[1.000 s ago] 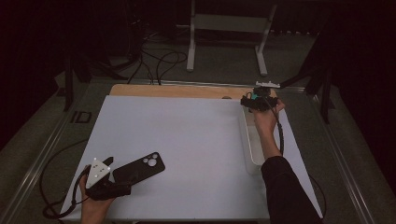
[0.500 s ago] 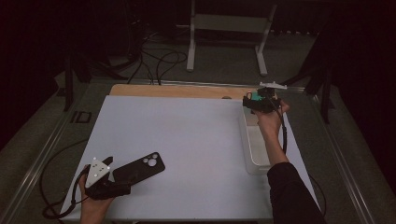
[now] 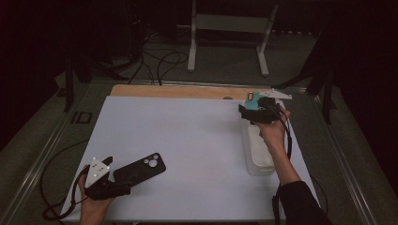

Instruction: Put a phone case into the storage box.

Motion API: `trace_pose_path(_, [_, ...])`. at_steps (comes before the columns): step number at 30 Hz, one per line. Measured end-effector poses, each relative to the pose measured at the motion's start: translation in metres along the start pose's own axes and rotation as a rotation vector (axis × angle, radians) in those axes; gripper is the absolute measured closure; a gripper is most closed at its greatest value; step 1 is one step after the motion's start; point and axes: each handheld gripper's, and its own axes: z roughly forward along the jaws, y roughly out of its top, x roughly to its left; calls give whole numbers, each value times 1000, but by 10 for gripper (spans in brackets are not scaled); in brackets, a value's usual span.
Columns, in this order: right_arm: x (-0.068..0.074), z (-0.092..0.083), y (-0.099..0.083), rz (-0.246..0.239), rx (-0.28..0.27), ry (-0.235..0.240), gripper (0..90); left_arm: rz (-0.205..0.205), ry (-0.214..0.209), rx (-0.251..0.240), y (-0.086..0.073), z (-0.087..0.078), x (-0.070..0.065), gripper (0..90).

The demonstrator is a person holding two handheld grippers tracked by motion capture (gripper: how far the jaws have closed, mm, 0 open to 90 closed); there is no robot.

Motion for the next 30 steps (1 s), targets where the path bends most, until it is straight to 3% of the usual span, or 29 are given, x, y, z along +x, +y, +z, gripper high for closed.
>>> trace_pose_path(2, [3,-5,-1,-8,-8,18,87,-3,1,0,0,0,0,0])
trace_pose_path(3, [9,-16,-5,-30,-31,58,87,-3,1,-2,1,0,0,0])
trace_pose_path(6, [15,-28,-12,-66,-41,86,87,-6,4,-5,1,-1,1,0])
trace_pose_path(8, [22,-45,-27,-98,-58,127,87,-5,5,-5,1,0,1,0])
trace_pose_path(9, [22,-45,-27,-98,-58,127,87,-5,5,-5,1,0,1,0])
trace_pose_path(10, [24,-55,-38,-117,-70,124,87,-2,4,-2,1,1,1,0])
trace_pose_path(14, [25,-66,-55,-113,-81,137,87,-4,2,6,1,2,1,0])
trace_pose_path(19, [27,-88,-83,-82,-143,157,87,-8,2,3,1,2,1,0])
trace_pose_path(22, [29,-95,-97,-97,-147,148,87,-7,3,2,1,2,2,0])
trace_pose_path(30, [30,-109,-123,-72,-195,192,87,-9,3,-1,2,1,2,0])
